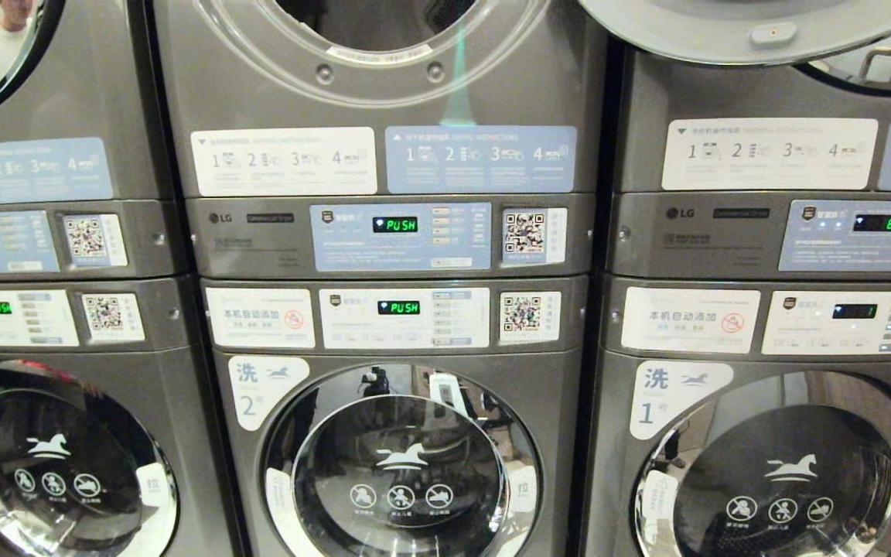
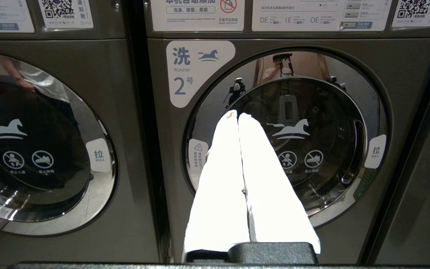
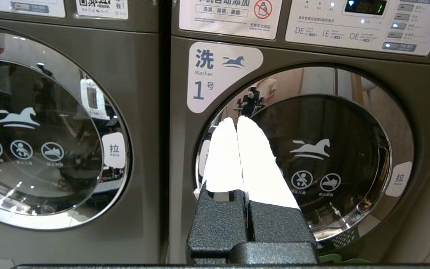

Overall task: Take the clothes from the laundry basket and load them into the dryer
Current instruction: Take the clothes out of the basket

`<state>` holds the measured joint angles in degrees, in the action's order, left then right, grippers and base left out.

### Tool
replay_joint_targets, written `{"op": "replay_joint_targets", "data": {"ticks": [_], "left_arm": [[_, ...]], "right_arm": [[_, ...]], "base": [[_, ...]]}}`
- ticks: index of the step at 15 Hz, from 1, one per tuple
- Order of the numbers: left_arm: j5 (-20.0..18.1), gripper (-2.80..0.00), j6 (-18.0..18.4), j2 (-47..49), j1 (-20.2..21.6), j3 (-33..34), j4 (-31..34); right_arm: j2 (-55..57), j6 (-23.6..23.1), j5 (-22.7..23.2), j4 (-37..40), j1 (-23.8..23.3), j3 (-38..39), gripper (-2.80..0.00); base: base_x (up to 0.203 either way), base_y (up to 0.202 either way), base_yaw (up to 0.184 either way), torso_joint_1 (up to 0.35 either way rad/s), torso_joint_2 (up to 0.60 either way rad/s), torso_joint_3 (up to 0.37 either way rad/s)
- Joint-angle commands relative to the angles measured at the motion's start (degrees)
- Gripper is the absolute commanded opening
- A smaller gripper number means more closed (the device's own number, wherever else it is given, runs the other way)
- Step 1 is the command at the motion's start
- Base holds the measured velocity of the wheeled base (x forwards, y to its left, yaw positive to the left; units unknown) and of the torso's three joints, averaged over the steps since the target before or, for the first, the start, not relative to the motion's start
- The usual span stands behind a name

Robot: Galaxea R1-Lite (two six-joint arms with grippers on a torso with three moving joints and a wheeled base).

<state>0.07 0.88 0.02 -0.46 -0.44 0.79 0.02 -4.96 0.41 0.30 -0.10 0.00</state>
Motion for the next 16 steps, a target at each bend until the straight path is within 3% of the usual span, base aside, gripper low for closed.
{"op": "replay_joint_targets", "data": {"ticks": [1, 16], "left_arm": [[0.0, -2.8, 0.0, 0.0, -0.1, 0.0, 0.1], [-0.2, -2.8, 0.4, 0.0, 0.0, 0.0, 0.2]], "right_arm": [[-0.1, 0.0, 0.0, 0.0, 0.0, 0.1, -2.8], [-0.1, 0.1, 0.0, 0.0, 0.0, 0.0, -2.8]], "base": [[0.0, 0.0, 0.0, 0.0, 0.0, 0.0], [0.0, 0.0, 0.0, -0.01, 0.02, 0.02]]}}
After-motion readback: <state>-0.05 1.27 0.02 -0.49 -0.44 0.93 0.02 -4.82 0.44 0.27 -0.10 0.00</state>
